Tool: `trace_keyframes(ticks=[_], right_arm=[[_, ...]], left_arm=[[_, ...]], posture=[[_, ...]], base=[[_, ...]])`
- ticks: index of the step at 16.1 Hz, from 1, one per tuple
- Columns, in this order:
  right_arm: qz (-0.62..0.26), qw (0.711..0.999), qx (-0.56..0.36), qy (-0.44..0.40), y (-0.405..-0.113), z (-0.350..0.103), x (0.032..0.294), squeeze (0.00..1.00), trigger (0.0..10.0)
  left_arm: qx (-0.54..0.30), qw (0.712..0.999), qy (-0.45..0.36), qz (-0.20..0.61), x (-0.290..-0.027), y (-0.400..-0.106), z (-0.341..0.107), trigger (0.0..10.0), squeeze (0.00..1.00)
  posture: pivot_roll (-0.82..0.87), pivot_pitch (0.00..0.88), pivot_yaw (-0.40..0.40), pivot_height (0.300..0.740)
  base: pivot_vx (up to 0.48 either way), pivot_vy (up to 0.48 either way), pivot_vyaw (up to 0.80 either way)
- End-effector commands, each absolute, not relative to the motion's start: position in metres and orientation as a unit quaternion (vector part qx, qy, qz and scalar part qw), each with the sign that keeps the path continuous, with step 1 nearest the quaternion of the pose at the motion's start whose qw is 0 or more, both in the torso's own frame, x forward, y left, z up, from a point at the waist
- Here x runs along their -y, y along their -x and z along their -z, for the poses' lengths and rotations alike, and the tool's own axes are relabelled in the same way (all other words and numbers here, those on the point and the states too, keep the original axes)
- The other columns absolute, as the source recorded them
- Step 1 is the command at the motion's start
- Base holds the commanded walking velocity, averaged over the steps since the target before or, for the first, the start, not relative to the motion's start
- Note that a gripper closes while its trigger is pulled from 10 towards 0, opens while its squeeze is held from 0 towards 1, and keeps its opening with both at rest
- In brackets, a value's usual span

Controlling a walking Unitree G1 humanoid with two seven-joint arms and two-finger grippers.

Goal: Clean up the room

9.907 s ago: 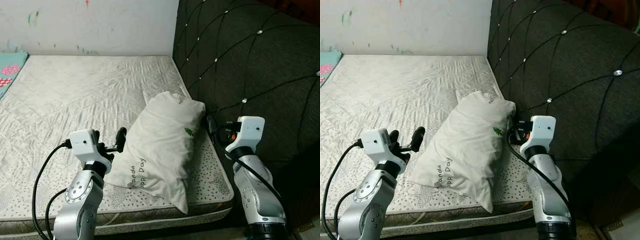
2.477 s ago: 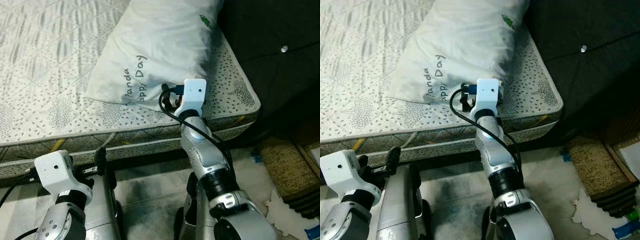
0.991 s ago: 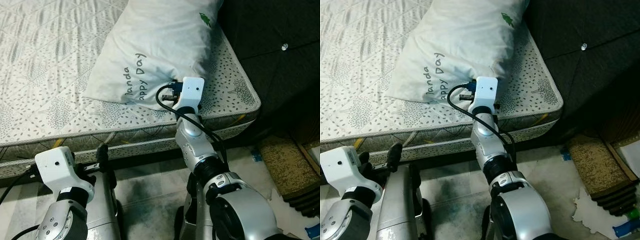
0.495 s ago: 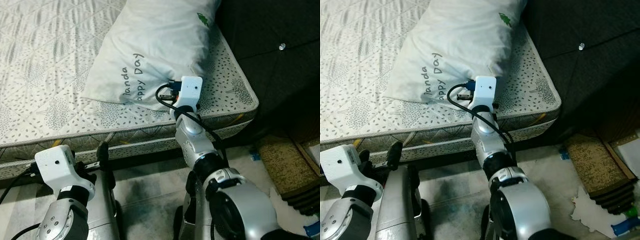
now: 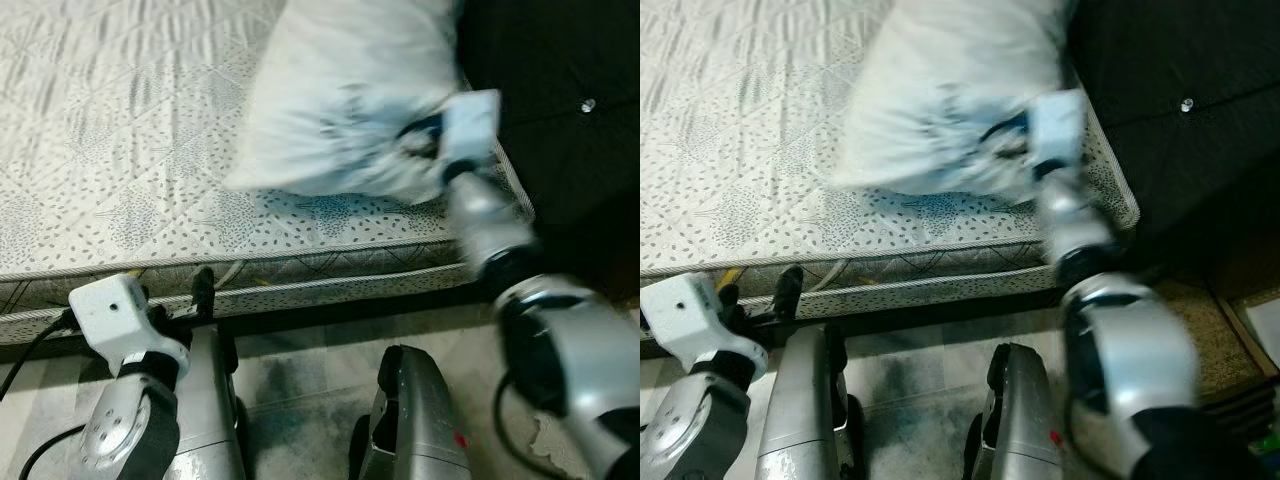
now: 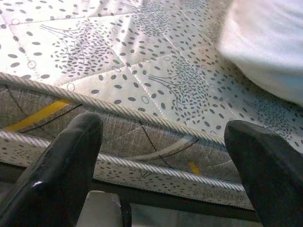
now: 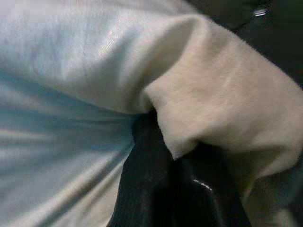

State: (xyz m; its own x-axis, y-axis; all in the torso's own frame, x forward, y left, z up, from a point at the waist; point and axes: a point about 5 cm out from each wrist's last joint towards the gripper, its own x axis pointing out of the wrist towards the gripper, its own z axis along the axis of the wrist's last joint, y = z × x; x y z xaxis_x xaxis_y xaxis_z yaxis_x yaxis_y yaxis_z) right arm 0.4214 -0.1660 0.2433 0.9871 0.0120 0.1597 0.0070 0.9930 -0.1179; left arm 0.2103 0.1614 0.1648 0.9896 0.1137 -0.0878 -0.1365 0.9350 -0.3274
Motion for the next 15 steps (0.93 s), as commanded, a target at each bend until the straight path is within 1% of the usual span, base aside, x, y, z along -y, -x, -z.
trace_keyframes(ticks=[1, 3, 8, 12, 14, 15], right_arm=[[0.03, 0.992, 0.102, 0.071, -0.422, -0.267, 0.19, 0.0, 0.0], [0.048, 0.988, 0.111, 0.099, -0.421, -0.283, 0.207, 0.0, 0.0], [0.075, 0.982, 0.112, 0.134, -0.416, -0.297, 0.234, 0.0, 0.0], [0.096, 0.983, 0.094, 0.124, -0.411, -0.28, 0.253, 0.0, 0.0], [0.133, 0.984, 0.074, 0.092, -0.399, -0.258, 0.281, 0.0, 0.0], [0.147, 0.983, 0.074, 0.085, -0.394, -0.251, 0.29, 0.0, 0.0]], left_arm=[[-0.036, 0.982, 0.172, -0.064, -0.16, -0.211, -0.163, 10.0, 0.0], [-0.028, 0.983, 0.172, -0.061, -0.16, -0.216, -0.164, 10.0, 0.0], [-0.012, 0.983, 0.171, -0.058, -0.161, -0.228, -0.166, 10.0, 0.0], [-0.007, 0.983, 0.176, -0.058, -0.158, -0.231, -0.166, 10.0, 0.0], [-0.004, 0.982, 0.178, -0.054, -0.157, -0.234, -0.164, 10.0, 0.0], [-0.004, 0.982, 0.179, -0.053, -0.157, -0.235, -0.164, 10.0, 0.0]], posture=[[0.12, 0.222, -0.117, 0.525], [0.12, 0.207, -0.117, 0.525], [0.1, 0.172, -0.113, 0.525], [0.1, 0.154, -0.111, 0.525], [0.09, 0.14, -0.097, 0.525], [0.08, 0.137, -0.089, 0.525]], base=[[0.0, 0.0, 0.0], [0.0, 0.0, 0.0], [0.0, 0.0, 0.0], [0.0, 0.0, 0.0], [0.0, 0.0, 0.0], [0.0, 0.0, 0.0]])
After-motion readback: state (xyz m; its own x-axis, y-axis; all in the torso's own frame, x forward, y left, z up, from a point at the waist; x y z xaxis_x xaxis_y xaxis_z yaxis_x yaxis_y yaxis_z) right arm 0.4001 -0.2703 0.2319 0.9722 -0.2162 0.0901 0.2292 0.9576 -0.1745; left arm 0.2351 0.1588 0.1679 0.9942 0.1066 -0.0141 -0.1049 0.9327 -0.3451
